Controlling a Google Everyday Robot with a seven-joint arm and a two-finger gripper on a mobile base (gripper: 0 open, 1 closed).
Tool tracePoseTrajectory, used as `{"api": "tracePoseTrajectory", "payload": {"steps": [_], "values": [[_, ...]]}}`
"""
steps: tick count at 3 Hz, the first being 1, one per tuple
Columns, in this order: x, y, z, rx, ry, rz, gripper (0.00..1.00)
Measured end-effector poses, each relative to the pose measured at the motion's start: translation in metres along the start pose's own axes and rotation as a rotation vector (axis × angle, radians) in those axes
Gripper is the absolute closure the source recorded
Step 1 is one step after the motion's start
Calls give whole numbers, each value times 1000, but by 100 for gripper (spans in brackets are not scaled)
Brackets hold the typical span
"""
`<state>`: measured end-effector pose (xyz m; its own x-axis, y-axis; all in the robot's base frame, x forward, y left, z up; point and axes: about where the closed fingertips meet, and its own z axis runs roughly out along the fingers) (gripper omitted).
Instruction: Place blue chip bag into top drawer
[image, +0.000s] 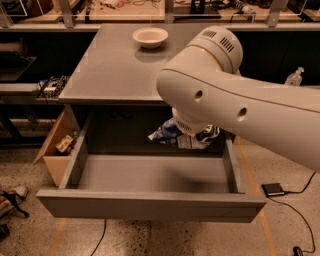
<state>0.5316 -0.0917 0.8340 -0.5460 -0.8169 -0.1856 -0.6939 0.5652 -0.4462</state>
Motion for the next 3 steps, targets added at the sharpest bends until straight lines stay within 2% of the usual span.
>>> {"api": "tracePoseTrajectory", "payload": {"steps": [1,3], "values": [[-6,-6,32,22,-17,38,100],[-39,-26,99,56,-105,119,100]]}}
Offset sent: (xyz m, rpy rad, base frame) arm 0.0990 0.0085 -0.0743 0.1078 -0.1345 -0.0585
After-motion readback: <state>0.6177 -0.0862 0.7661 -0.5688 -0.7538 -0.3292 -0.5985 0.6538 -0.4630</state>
